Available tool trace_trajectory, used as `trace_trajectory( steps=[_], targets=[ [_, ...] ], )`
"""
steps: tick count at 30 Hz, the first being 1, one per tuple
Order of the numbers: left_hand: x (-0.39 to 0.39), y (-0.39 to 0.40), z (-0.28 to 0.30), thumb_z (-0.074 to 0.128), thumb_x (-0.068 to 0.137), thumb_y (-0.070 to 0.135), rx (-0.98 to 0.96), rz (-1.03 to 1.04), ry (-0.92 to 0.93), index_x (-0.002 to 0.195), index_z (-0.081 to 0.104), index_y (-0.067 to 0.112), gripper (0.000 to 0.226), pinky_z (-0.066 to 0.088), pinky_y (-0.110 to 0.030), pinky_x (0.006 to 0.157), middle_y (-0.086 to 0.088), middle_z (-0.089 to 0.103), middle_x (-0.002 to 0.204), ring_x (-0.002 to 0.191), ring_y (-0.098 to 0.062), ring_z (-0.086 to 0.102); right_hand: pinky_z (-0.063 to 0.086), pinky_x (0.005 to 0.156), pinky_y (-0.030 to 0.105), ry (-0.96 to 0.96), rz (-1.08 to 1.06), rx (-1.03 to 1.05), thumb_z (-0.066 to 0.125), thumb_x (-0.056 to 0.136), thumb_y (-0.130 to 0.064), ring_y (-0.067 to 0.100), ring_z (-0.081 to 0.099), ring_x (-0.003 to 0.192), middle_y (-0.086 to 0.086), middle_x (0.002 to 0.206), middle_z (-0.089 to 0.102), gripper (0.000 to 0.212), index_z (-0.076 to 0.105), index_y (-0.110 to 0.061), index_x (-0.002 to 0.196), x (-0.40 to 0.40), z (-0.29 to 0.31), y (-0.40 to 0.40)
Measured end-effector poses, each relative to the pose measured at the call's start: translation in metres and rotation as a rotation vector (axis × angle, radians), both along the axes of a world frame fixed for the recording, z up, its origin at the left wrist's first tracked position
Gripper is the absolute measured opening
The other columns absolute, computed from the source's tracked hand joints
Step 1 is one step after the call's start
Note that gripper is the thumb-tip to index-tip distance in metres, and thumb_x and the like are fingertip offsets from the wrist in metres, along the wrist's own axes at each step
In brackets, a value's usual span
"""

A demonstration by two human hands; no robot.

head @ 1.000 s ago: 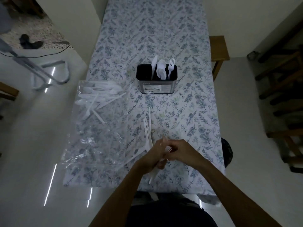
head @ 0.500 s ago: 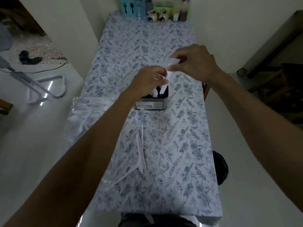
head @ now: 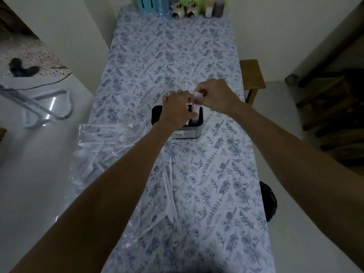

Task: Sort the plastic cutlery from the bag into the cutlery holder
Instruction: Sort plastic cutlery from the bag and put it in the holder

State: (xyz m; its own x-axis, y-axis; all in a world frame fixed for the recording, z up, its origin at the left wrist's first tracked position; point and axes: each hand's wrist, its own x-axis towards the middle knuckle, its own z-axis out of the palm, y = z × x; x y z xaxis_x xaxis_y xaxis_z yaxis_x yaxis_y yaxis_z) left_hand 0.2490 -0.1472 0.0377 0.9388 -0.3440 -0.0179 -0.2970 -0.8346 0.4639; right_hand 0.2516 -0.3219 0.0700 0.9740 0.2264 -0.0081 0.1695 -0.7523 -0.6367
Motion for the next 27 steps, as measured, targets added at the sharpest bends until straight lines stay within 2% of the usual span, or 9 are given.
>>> trace_trajectory(
  steps=[3,5,7,10,14,16,18,23,27],
  targets=[
    [-0.002,-0.001,-0.008,0.072,0.074,0.066,0.102,-0.019,-0.146,0.128,0.067,0.015,0.074,0.031,-0.045,0.102,-0.012,0.052,0.131,0.122,-0.035,0.047,0.046,0.088,0.020,0.184,-0.047,-0.117,0.085,0.076,-0.040,0.028,0.060,0.121,0.014,0.130,0.063,0.071,0.062,-0.011,0.136,0.002,-0.009,-0.001],
    [-0.003,0.004,-0.008,0.065,0.068,0.077,0.108,-0.063,-0.159,0.144,0.054,0.015,0.099,0.030,-0.049,0.108,-0.014,0.042,0.147,0.134,-0.037,0.040,0.032,0.118,0.043,0.324,-0.042,-0.214,0.084,0.055,-0.070,0.034,0.029,0.148,0.015,0.160,0.032,0.130,0.025,-0.020,0.159,-0.002,-0.008,-0.002],
    [-0.010,0.011,-0.005,0.072,0.065,0.076,0.127,-0.116,-0.116,0.156,0.038,0.018,0.113,0.022,-0.054,0.116,-0.015,0.025,0.163,0.149,-0.036,0.024,0.017,0.124,0.056,0.380,-0.032,-0.218,0.085,0.048,-0.075,0.035,0.007,0.155,0.015,0.168,0.010,0.148,0.003,-0.028,0.162,-0.007,-0.005,-0.006],
    [-0.035,0.028,-0.003,0.061,0.067,0.081,-0.001,-0.071,-0.209,0.152,0.045,0.014,0.110,0.026,-0.057,0.112,-0.019,0.032,0.161,0.148,-0.039,0.032,0.018,0.123,0.058,0.361,-0.107,-0.134,0.092,0.063,-0.053,0.036,0.005,0.155,0.015,0.168,0.006,0.134,0.003,-0.033,0.161,-0.030,-0.003,-0.009],
    [-0.103,0.068,-0.027,0.072,0.086,0.051,-0.209,0.229,-0.333,0.130,0.060,0.011,0.061,0.041,-0.043,0.104,-0.011,0.057,0.132,0.125,-0.029,0.053,0.048,0.088,0.036,0.048,-0.469,0.068,0.078,0.084,-0.030,0.032,0.054,0.118,0.014,0.131,0.052,0.060,0.047,-0.017,0.135,-0.111,-0.035,0.016],
    [-0.148,0.087,-0.047,0.070,0.093,0.038,-0.261,0.349,-0.167,0.113,0.062,0.014,0.032,0.052,-0.039,0.090,-0.004,0.062,0.110,0.101,-0.019,0.059,0.049,0.073,0.032,0.147,-0.490,0.099,0.070,0.090,-0.028,0.024,0.062,0.097,0.005,0.110,0.059,0.033,0.052,-0.018,0.115,-0.164,-0.060,0.046],
    [-0.192,0.103,-0.067,0.065,0.098,0.030,-0.192,0.355,0.084,0.096,0.062,0.018,0.013,0.057,-0.038,0.073,0.002,0.063,0.090,0.078,-0.013,0.061,0.055,0.073,0.036,0.385,-0.354,0.076,0.066,0.091,-0.031,0.019,0.063,0.089,-0.001,0.101,0.061,0.025,0.051,-0.022,0.109,-0.209,-0.084,0.084],
    [-0.262,0.121,-0.100,0.070,0.090,0.039,0.182,0.196,0.560,0.097,0.068,0.017,0.024,0.046,-0.028,0.067,-0.001,0.067,0.093,0.082,-0.019,0.066,0.052,0.075,0.036,0.541,-0.295,-0.036,0.061,0.093,-0.032,0.021,0.062,0.090,-0.001,0.102,0.063,0.018,0.055,-0.021,0.106,-0.267,-0.122,0.136],
    [-0.268,0.122,-0.109,0.074,0.088,0.045,0.328,0.083,0.542,0.112,0.069,0.014,0.040,0.054,-0.031,0.081,-0.002,0.071,0.107,0.096,-0.022,0.071,0.046,0.068,0.032,0.489,-0.293,-0.109,0.061,0.095,-0.036,0.015,0.060,0.082,-0.006,0.095,0.061,0.015,0.055,-0.023,0.101,-0.285,-0.128,0.150]
  ],
)
